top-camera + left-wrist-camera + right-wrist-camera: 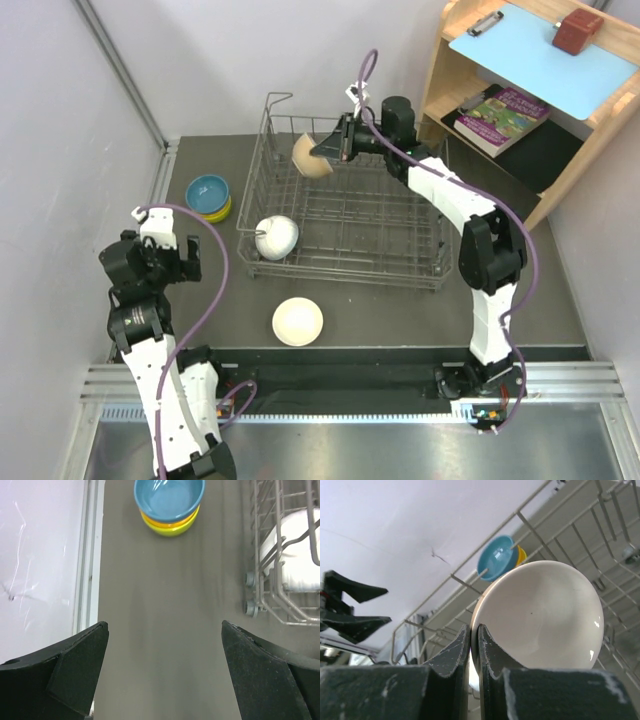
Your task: Load the bowls into the dish rack
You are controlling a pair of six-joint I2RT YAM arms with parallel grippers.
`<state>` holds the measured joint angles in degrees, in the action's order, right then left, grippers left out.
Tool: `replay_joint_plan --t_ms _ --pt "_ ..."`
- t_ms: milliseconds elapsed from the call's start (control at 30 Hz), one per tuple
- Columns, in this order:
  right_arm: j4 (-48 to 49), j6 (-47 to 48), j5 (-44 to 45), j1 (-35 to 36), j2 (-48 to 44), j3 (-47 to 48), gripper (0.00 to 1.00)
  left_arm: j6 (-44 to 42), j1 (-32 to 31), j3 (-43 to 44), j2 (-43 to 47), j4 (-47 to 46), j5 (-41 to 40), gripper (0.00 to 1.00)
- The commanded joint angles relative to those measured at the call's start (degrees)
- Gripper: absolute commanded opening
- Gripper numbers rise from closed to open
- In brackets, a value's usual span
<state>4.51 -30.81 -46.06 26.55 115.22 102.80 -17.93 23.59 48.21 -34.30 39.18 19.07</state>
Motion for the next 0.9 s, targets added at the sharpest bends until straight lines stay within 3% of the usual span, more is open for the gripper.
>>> replay_joint_plan --t_ms 0,167,267,600,867 --pt "23.42 -15.91 -7.11 -1.76 1.14 0.47 0.00 -1.48 0.40 4.26 -0.85 3.18 -2.37 0.99" --pt "47.36 -36.22 -8.43 -3.87 9.22 2.22 0.00 -5.88 0.40 7.25 -2.52 9.32 -5.44 0.99" --pt "54.52 -45.03 -7.29 -3.96 14.06 4.33 0.00 -8.69 0.40 8.74 -3.66 12.14 -7.20 0.99" --pt "60.26 -54.35 -3.95 -3.08 25.40 12.68 0.00 -8.88 0.40 9.72 -5.25 13.65 -7.03 0.99" --pt "59.82 -54.88 -2.45 -1.41 28.13 14.44 0.00 -8.43 0.40 9.10 -6.04 13.21 -6.76 0.99"
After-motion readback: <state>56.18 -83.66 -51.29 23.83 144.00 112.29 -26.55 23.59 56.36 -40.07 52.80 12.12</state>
